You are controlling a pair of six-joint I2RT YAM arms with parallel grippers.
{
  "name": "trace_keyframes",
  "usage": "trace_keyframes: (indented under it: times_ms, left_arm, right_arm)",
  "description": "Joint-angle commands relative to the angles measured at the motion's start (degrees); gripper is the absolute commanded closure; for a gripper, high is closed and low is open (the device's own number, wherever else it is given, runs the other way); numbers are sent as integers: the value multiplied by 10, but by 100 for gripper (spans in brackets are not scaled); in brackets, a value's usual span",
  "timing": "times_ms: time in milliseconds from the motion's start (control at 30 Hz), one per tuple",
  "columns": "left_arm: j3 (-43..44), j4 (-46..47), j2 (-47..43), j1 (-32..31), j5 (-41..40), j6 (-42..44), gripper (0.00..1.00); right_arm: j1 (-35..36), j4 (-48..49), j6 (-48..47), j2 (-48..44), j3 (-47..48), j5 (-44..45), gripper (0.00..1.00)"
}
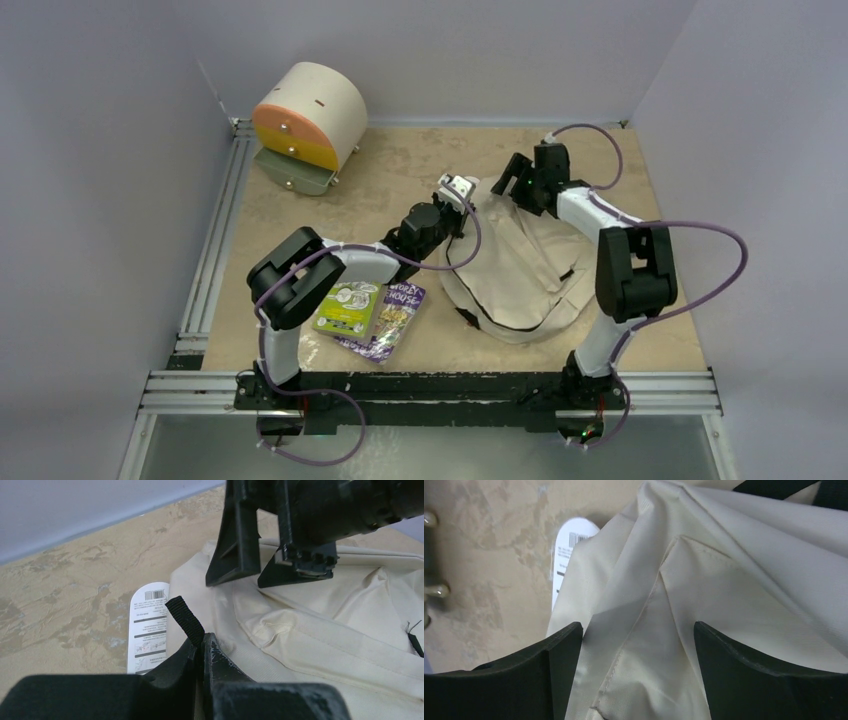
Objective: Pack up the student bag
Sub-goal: Unzip the student bag at the center of the board.
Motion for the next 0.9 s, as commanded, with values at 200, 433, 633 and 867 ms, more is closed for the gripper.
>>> trace_keyframes:
  times_ms: [200,433,633,867]
  left_arm:
    - [2,71,5,-10,10,29,100]
    - [-11,87,10,-12,1,27,100]
    - [-13,96,14,-14,-3,29,100]
    - [-16,105,16,-17,-5,38,100]
  right_arm:
    - [66,-45,-12,5,64,33,15]
    - [67,-64,-21,0,78,3,15]
    - [73,-64,-26,21,59,-21,19]
    - [73,-54,-32,64,64,-17,26]
